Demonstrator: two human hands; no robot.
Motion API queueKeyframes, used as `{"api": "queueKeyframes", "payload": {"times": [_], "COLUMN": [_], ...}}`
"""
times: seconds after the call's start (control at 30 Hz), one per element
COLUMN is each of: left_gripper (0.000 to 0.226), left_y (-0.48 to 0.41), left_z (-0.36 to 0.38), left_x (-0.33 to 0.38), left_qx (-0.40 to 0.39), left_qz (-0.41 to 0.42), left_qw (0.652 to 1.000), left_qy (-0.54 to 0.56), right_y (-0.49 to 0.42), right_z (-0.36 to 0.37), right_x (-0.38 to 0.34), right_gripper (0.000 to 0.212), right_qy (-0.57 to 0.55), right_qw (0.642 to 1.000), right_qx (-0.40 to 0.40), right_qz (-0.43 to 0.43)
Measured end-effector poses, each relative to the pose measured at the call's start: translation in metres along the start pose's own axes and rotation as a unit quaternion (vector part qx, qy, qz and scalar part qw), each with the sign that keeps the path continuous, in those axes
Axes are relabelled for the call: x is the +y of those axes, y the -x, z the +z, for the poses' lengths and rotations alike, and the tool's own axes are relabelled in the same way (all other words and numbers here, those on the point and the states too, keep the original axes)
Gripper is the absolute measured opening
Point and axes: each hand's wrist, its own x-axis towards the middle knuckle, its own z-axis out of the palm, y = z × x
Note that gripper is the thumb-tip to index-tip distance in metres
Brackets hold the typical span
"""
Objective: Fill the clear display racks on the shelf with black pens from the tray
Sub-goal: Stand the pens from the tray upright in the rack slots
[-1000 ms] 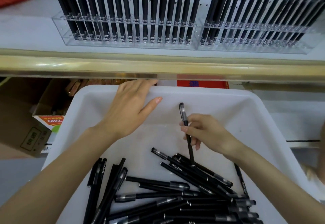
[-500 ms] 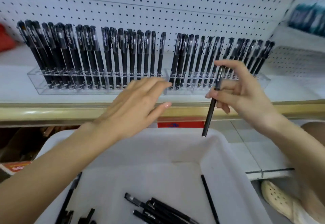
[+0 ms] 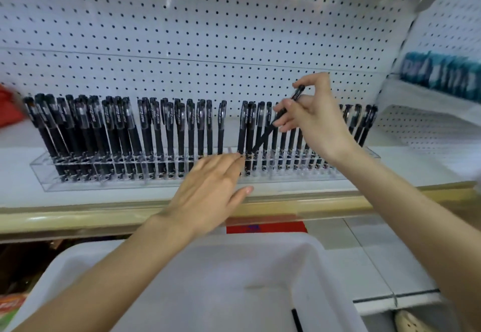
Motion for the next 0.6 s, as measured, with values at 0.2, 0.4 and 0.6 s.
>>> {"api": "queueKeyframes", "payload": {"times": [0.2, 0.4, 0.6], "left_gripper": [0.070, 0.069, 0.072], "left_y": [-0.001, -0.003, 0.000], "left_z": [-0.002, -0.008, -0.004], "left_x": [-0.001, 0.001, 0.001], "left_qx": [-0.009, -0.012, -0.005], "left_qz": [0.014, 0.020, 0.011], "left_qw": [1.000, 1.000, 1.000], "left_qy": [-0.012, 0.001, -0.018], "right_y": [-0.014, -0.019, -0.018], "right_z": [0.005, 0.000, 0.011], "right_x": [0.004, 0.003, 0.012], "right_gripper": [0.018, 0.016, 0.012], "right_qy": [0.068, 0.100, 0.130], "right_qw": [0.997, 0.994, 0.986], "right_qx": [-0.027, -0.046, -0.103], "right_qz": [-0.021, -0.022, -0.002]}}
